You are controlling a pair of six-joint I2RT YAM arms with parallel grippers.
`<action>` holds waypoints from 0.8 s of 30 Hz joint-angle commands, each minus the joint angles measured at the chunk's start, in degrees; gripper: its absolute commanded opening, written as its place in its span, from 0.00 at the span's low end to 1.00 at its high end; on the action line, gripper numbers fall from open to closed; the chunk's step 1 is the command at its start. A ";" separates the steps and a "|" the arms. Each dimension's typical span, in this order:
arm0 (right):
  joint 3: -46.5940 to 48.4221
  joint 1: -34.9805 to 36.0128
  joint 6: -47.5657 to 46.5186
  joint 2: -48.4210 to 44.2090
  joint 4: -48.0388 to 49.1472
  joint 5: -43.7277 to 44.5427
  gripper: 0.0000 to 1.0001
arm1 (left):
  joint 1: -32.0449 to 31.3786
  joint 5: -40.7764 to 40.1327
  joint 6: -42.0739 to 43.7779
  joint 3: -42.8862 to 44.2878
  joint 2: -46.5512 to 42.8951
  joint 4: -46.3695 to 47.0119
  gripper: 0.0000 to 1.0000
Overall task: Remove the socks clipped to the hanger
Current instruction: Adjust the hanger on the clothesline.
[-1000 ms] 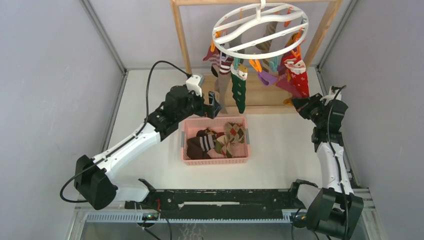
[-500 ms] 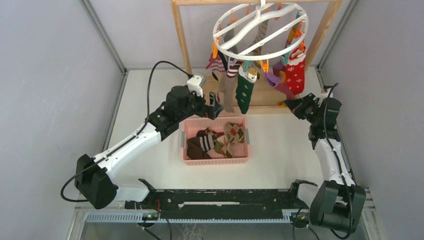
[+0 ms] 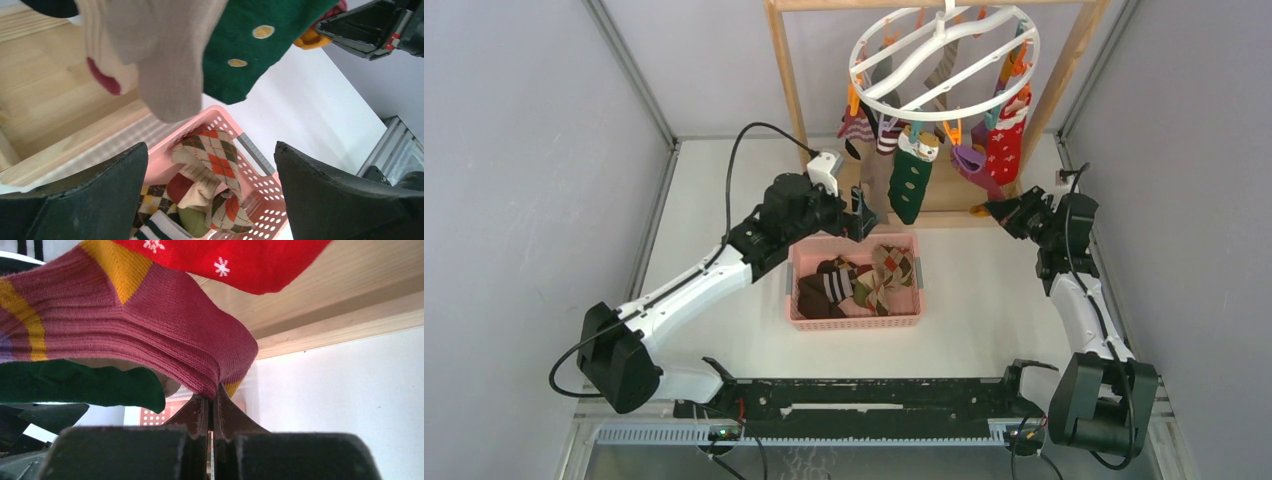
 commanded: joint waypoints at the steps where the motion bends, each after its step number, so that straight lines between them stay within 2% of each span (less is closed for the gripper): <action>1: 0.94 1.58 -1.04 -0.11 2.44 -0.02 0.06 | -2.62 1.43 -1.23 2.64 1.86 3.40 1.00; 5: 1.89 1.88 -2.19 0.35 0.35 -0.24 0.30 | -3.55 0.90 -1.19 3.77 3.57 3.40 1.00; 9: 2.68 2.93 -4.01 -2.08 -2.75 0.15 0.39 | -3.64 -0.03 -0.27 4.86 4.79 3.57 1.00; 13: 2.93 6.06 -5.89 -10.81 -7.77 4.99 0.48 | -3.68 -2.68 1.40 6.05 5.77 1.27 1.00; 20: 7.76 11.32 -7.98 -18.26 -13.56 3.14 0.50 | -3.65 -3.38 1.58 4.85 4.02 1.01 1.00; 24: 8.67 18.03 -8.08 -18.17 -12.36 1.75 0.44 | -3.65 -3.64 1.13 4.02 2.81 0.53 1.00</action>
